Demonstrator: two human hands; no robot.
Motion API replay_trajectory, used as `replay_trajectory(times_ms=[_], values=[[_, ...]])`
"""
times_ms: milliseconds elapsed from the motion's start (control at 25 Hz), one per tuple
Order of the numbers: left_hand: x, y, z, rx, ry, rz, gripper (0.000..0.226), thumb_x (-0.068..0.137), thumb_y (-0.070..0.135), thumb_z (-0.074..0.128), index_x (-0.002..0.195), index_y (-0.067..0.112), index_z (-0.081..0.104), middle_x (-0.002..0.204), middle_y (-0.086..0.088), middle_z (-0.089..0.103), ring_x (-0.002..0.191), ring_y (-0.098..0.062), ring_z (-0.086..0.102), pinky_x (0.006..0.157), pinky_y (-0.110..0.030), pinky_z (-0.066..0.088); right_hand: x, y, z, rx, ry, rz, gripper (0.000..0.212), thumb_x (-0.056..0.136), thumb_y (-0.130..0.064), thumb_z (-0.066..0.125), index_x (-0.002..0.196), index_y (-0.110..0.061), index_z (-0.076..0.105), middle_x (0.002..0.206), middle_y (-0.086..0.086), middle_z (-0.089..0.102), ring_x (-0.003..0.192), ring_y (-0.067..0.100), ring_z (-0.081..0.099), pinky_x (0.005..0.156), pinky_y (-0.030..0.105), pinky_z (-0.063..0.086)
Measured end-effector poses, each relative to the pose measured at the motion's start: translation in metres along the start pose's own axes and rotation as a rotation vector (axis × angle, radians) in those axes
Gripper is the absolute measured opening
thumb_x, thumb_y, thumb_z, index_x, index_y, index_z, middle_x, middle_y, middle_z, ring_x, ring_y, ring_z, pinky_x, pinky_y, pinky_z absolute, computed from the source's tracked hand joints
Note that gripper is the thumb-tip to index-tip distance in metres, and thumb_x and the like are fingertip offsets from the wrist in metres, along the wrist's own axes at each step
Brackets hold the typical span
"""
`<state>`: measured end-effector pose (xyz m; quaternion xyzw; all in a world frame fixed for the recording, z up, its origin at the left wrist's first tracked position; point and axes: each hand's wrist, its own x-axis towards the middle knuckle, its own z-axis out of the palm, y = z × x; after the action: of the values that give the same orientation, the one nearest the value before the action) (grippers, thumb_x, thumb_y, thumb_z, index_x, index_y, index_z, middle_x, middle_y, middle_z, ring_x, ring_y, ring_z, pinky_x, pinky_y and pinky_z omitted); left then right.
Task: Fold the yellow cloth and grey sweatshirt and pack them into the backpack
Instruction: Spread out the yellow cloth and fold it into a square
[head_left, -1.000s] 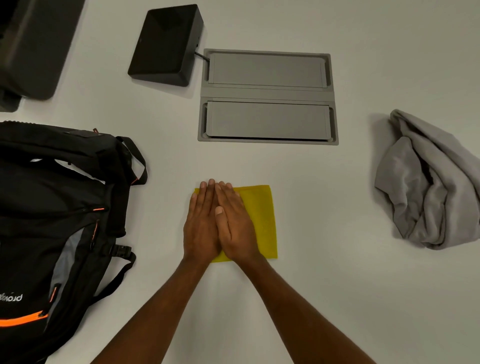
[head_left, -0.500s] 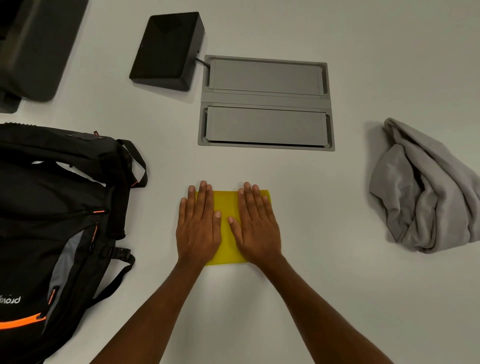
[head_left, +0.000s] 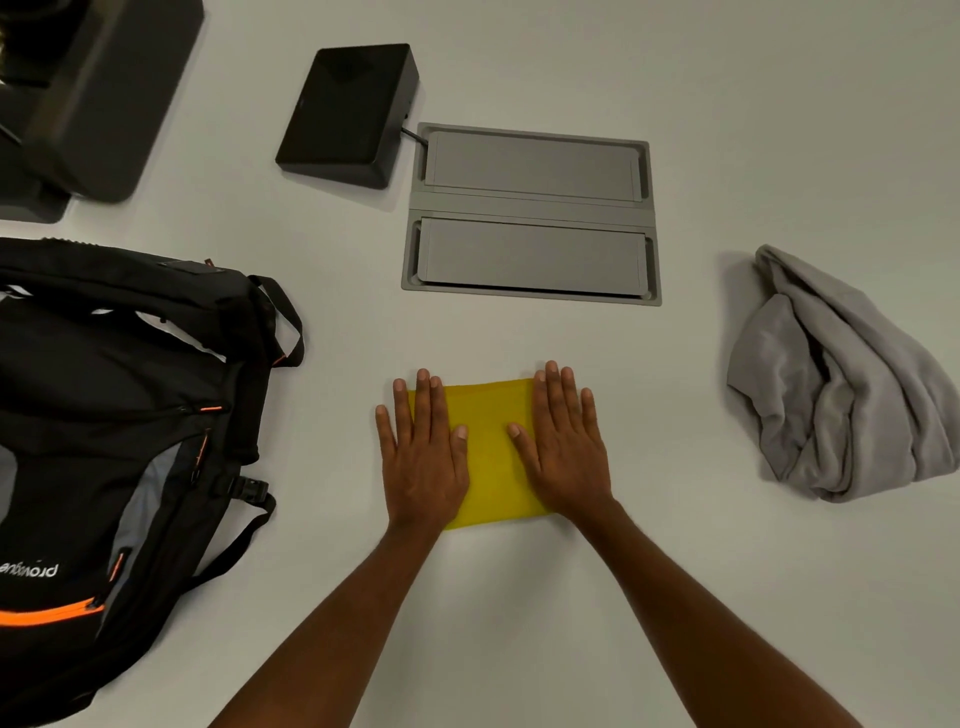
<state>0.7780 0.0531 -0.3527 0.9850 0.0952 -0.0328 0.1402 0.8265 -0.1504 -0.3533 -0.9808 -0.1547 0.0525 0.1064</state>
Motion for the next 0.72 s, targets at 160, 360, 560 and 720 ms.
replay_trajectory(times_ms=[160,360,560,720], values=[[-0.006,0.023,0.005,-0.081,-0.059,0.058,0.075,0.113,0.049,0.026,0.171,0.009,0.003,0.181,-0.010,-0.003,0.167,-0.034,-0.007,0.134,-0.058,0.007,-0.007,0.028,-0.010,-0.012,-0.016,0.032,0.078,0.111,-0.054,0.029,0.169,-0.008,0.005,0.179,0.008,0.001,0.165,0.026,-0.003,0.132,0.054,0.013],[-0.025,-0.016,-0.002,-0.167,-0.218,0.331,0.092,0.107,0.067,0.033,0.171,0.014,-0.006,0.180,-0.003,-0.014,0.167,-0.023,-0.013,0.135,-0.053,0.005,-0.018,0.065,-0.028,0.028,-0.118,0.098,0.085,0.109,-0.064,0.027,0.170,-0.012,-0.001,0.179,0.007,0.001,0.165,0.024,0.000,0.133,0.050,0.015],[-0.032,-0.037,-0.016,-0.081,-0.278,0.460,0.114,0.094,0.087,0.045,0.172,0.020,-0.006,0.180,-0.002,-0.017,0.166,-0.025,-0.015,0.135,-0.054,0.002,-0.044,0.054,-0.053,0.103,-0.057,0.387,0.073,0.101,-0.054,0.061,0.154,-0.007,0.045,0.145,0.016,0.055,0.127,0.038,0.056,0.091,0.050,0.055],[-0.033,-0.034,-0.013,-0.068,-0.264,0.451,0.116,0.092,0.089,0.043,0.172,0.019,-0.004,0.180,-0.004,-0.016,0.166,-0.028,-0.014,0.134,-0.058,0.004,-0.051,0.047,-0.064,0.396,-0.138,0.668,0.044,0.094,-0.048,0.074,0.126,-0.021,0.061,0.119,0.001,0.062,0.106,0.026,0.065,0.079,0.038,0.049]])
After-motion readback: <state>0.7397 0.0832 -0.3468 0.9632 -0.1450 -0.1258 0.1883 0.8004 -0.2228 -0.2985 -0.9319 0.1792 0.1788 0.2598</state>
